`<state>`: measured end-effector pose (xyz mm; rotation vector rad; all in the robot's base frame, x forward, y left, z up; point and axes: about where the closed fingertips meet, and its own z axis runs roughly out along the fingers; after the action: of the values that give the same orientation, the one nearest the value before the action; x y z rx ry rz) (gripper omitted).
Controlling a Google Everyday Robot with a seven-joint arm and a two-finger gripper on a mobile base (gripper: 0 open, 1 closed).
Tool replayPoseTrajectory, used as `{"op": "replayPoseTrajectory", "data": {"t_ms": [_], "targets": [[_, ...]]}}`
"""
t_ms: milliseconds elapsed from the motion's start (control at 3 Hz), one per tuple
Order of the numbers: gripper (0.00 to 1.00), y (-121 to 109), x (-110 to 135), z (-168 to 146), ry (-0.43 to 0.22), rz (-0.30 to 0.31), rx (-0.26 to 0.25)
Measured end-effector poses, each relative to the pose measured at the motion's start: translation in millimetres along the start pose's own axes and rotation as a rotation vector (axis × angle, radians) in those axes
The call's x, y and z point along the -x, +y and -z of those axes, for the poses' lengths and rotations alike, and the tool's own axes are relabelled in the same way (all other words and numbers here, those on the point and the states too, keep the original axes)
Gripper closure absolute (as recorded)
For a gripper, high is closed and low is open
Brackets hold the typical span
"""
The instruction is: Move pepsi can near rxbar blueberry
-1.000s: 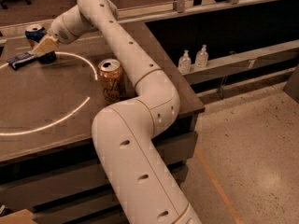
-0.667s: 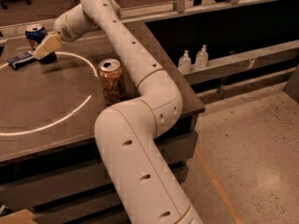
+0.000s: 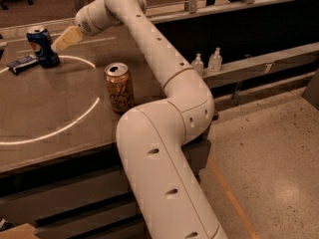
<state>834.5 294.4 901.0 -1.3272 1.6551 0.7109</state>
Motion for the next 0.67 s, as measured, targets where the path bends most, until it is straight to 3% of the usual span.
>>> {"op": "replayPoseTrajectory", "data": {"t_ms": [667], "targets": [[0.0, -41.3, -18.7, 63.5, 0.001, -0.08, -0.184]]}}
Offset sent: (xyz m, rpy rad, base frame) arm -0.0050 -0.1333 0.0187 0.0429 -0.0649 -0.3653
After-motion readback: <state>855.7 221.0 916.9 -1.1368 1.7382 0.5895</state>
